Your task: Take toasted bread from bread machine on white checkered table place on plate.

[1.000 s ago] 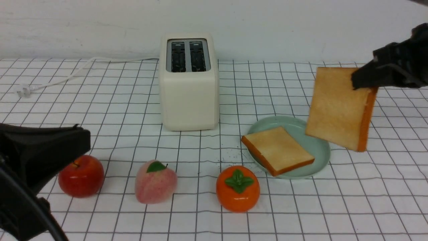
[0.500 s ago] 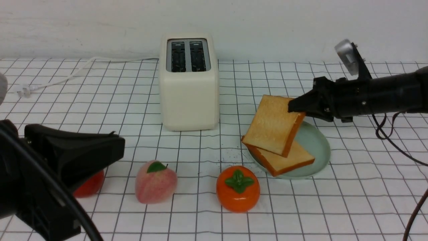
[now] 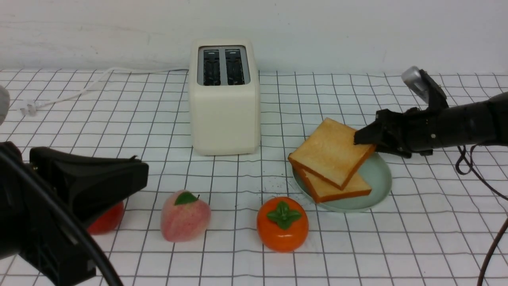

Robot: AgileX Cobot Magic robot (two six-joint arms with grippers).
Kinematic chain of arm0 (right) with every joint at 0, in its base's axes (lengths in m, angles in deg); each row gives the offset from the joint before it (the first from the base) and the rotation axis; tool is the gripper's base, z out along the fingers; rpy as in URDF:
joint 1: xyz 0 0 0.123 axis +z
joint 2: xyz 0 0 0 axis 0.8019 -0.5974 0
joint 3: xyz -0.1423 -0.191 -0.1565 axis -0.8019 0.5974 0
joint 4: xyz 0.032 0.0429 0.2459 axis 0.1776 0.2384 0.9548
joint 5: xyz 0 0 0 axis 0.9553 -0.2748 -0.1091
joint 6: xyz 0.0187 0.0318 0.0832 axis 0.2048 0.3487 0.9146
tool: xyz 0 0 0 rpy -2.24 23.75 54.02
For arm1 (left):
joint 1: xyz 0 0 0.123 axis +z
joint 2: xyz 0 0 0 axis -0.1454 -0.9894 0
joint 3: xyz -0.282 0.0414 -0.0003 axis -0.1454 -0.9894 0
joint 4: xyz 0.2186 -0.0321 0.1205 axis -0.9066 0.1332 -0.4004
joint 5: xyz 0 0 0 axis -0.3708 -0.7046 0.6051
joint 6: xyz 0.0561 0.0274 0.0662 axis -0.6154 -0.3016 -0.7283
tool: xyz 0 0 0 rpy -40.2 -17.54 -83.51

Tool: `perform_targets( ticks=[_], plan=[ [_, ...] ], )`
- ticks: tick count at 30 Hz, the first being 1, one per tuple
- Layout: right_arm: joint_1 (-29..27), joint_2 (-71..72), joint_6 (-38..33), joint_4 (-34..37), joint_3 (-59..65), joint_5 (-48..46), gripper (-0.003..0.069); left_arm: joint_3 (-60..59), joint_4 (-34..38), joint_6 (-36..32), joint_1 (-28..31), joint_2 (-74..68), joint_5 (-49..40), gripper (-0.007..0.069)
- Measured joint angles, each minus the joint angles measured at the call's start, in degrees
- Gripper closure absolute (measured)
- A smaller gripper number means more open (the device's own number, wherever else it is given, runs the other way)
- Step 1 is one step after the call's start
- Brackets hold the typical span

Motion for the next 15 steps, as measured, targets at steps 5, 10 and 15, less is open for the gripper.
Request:
perform_targets(
  ticks=[5, 10, 15],
  plan=[
    [-5.0, 3.4, 2.6, -4.4, 0.0, -3.4, 0.0104, 0.0, -0.1, 0.0, 0.0, 0.0, 0.5, 0.0638],
    [-10.6, 10.6, 8.3, -7.6, 0.0, -10.5, 0.0132, 0.0, -0.2, 0.0, 0.0, 0.0, 3.4, 0.0638],
    [-13.4, 23.9, 14.1, -15.4, 0.0, -19.1, 0.0337, 0.0, -0.2, 2.0, 0.0, 0.0, 9.5, 0.0638]
  ],
)
